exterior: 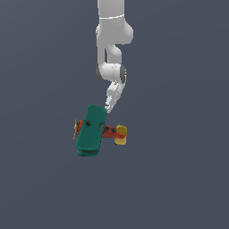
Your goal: Pick up the object and move it to a goal position.
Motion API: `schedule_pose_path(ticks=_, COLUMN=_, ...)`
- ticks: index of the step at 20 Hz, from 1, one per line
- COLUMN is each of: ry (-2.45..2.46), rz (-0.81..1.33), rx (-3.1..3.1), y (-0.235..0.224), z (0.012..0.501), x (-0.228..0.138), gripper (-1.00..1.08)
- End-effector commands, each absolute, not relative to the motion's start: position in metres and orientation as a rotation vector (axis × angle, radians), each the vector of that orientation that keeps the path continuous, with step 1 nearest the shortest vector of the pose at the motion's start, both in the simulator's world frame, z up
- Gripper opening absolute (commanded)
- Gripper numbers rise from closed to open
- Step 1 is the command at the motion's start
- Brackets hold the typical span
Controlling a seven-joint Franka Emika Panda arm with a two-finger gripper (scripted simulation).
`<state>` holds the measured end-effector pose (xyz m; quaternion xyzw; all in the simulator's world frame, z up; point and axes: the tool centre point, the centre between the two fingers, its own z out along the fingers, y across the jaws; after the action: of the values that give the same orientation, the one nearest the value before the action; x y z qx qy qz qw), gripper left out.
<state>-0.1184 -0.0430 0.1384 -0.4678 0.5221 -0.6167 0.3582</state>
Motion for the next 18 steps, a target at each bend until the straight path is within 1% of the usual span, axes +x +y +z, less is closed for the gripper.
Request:
schedule_pose_path(ticks=1, ry=1.359, rz=-1.606, rx=-1.202, y=-0.050, z=0.140, x=-0.121, gripper=0.28)
schedule_pose_path(ticks=11, ry=1.352, rz=-1.645, rx=-1.239, y=-0.061, z=0.146, x=-0.124, gripper=0.28)
schedule_pose_path(ticks=18, ry=1.357, rz=-1.670, rx=-1.281, y=-0.071, z=0.141, x=-0.128, gripper=0.28)
